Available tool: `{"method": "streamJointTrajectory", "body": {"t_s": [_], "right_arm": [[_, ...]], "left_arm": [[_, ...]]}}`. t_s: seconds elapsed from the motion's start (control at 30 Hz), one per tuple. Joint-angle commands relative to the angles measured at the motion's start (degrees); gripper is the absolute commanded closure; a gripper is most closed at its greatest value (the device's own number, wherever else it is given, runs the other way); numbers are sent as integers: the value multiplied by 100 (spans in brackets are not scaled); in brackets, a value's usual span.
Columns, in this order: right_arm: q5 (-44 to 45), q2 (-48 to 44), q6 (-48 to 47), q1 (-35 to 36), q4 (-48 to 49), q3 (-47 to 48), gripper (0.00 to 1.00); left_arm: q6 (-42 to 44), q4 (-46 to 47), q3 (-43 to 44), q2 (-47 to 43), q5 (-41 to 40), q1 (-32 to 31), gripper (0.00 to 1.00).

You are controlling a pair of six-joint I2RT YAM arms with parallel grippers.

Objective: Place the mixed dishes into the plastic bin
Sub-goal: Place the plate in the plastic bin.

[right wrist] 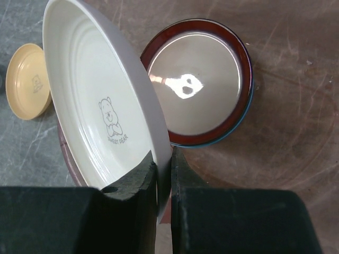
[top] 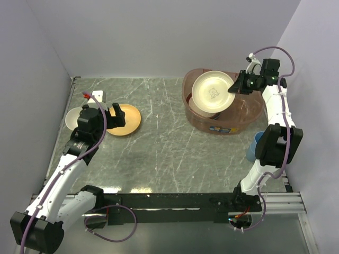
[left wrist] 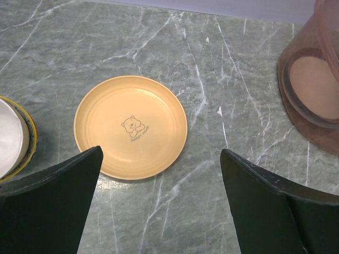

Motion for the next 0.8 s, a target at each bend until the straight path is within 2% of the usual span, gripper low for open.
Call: {"method": "streamJointTrajectory", "body": {"t_s": [0.0, 0.77], "right_arm": [[-81, 187, -3, -36, -18, 453, 100], [332, 1654, -91, 17, -220, 1411, 98]], "left_arm": [[123, 135, -27, 10, -32, 19, 1], [158, 118, -18, 212, -76, 10, 1]]}}
